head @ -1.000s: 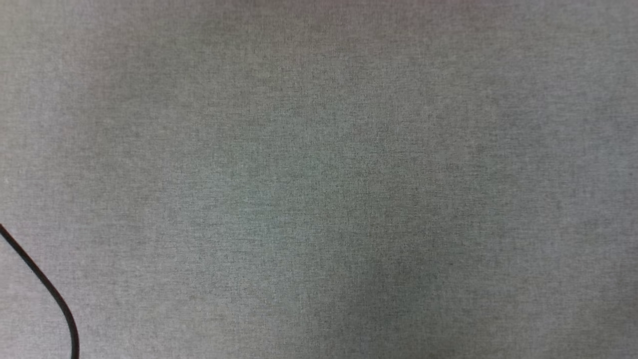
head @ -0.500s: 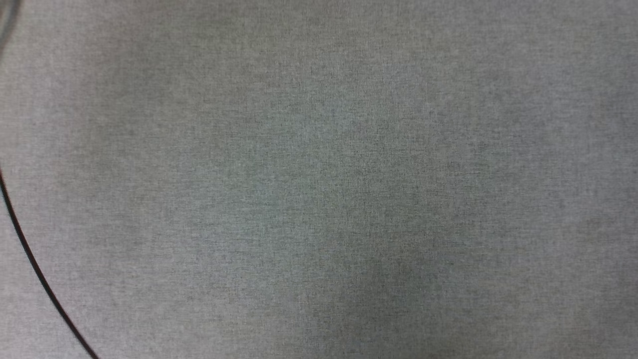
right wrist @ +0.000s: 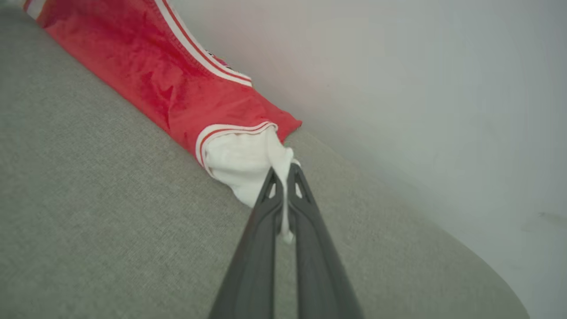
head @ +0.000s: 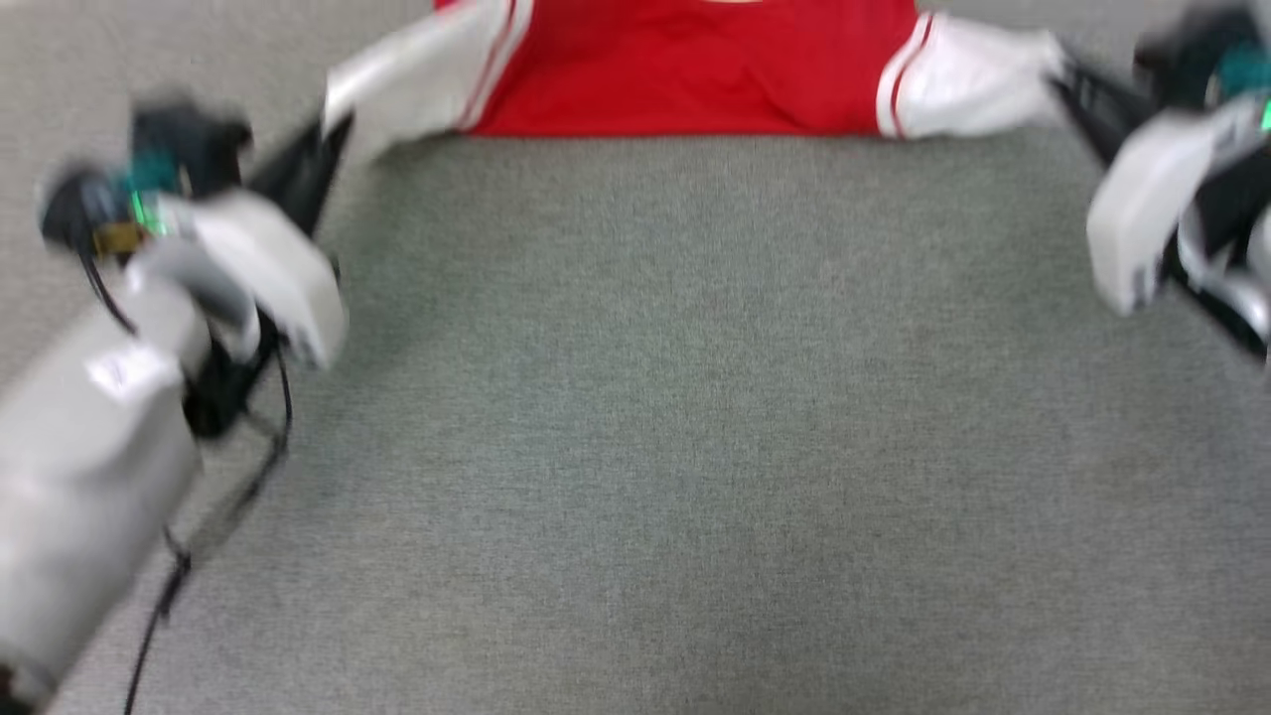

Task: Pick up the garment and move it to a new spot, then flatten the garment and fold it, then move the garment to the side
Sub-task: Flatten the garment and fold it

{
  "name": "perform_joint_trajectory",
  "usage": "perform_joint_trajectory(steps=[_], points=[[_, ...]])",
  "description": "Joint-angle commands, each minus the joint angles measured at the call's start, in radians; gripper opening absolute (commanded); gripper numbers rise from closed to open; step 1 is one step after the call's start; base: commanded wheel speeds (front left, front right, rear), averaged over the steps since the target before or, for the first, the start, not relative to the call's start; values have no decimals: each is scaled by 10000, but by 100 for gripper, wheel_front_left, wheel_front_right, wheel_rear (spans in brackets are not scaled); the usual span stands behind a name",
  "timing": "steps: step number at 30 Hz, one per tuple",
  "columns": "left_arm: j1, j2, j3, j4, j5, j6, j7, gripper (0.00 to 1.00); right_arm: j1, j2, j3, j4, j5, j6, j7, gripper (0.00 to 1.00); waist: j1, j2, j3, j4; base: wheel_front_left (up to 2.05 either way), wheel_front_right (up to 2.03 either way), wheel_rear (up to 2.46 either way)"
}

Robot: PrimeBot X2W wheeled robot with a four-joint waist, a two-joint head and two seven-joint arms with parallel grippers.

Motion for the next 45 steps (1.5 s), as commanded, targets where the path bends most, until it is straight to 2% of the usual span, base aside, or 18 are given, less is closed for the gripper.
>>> perform_joint_trajectory(steps=[1,11,17,23,27,38,39,40,45], points=[[799,144,-15,-296,-109,109,-58,0,674,-249,92,-228,197,-7,-92,0,0,-1,-530,52,0,0,0],[4519,1090,127,-1978,-647,1034,-57,0,4452,-1233,-460,-1264,757,-7,-314,0,0,-1,-2016,-54,0,0,0],[6027,1801,393,-2869,-1028,1473,-59,0,6761,-1621,-1774,-1922,822,-9,-315,0,0,-1,-2746,-44,0,0,0],[7470,2491,277,-3915,-1411,2041,8,0,9249,-1740,-3261,-3154,695,-10,433,0,0,-1,-3160,-57,0,0,0],[8287,2829,194,-4538,-1643,2475,50,0,10940,-1561,-4266,-4073,517,-10,1135,0,0,-1,-3316,-51,0,0,0],[9215,3196,22,-5278,-1850,3010,95,0,13430,-1165,-6033,-5920,214,-9,3374,0,0,-1,-3414,49,0,0,0],[9175,3173,27,-5325,-1824,3021,93,0,13474,-1131,-6150,-6091,195,-9,3569,37,0,-1,-3403,62,0,0,0],[9123,3146,17,-5377,-1775,3031,93,0,13458,-1138,-6217,-6328,126,-7,3702,100,0,-1,-3387,76,0,0,0],[8818,3002,-52,-5634,-1461,3142,115,0,12692,-1229,-7096,-7596,61,-9,4155,100,0,-1,-3155,153,0,0,0]])
